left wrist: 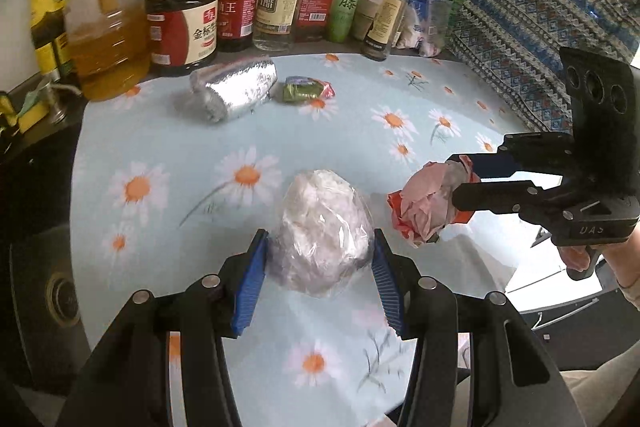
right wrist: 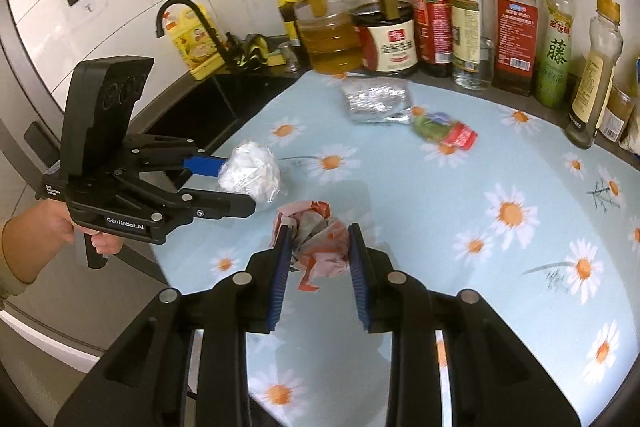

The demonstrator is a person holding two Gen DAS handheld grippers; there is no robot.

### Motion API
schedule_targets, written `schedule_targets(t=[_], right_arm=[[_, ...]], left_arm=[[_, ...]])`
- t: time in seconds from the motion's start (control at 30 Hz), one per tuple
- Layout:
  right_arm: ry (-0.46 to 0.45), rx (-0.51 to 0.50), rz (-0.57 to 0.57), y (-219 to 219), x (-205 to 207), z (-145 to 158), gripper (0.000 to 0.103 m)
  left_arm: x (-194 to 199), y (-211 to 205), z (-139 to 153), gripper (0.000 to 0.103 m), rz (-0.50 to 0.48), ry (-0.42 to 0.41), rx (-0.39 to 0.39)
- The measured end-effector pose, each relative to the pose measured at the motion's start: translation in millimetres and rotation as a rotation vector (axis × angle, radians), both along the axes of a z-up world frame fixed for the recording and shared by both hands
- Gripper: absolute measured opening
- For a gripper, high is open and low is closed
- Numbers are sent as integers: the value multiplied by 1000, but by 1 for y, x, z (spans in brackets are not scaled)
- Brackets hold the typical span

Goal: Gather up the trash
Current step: 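Carry the wrapper and tissue bag down over the bin with both tools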

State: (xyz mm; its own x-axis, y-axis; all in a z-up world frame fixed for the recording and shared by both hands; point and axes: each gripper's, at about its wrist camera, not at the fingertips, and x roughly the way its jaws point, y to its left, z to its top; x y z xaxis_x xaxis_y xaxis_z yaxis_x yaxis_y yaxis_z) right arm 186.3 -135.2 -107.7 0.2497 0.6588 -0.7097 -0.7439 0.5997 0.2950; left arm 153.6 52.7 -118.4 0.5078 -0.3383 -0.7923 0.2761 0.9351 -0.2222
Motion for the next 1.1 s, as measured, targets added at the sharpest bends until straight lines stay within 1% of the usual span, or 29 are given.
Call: schedule_targets(t=[0.4, 0.6, 0.73, 0.87, 1.1], right_arm=[[5, 14, -10, 14, -91, 1, 30], [27, 9, -2, 22, -135, -7, 30], [53, 0, 7, 28, -160, -18, 30], [88, -11, 5, 31, -177, -33, 30], [157, -48, -2, 40, -196, -68, 30]], left_arm=[[-94, 23, -1, 49, 18, -12, -20], [-137, 31, -9, 49, 27, 1, -38], [-161, 34, -17, 49, 32, 17, -54], [-181, 37, -32, 49, 41, 53, -71], [-199, 40, -62, 49, 58, 117, -92]])
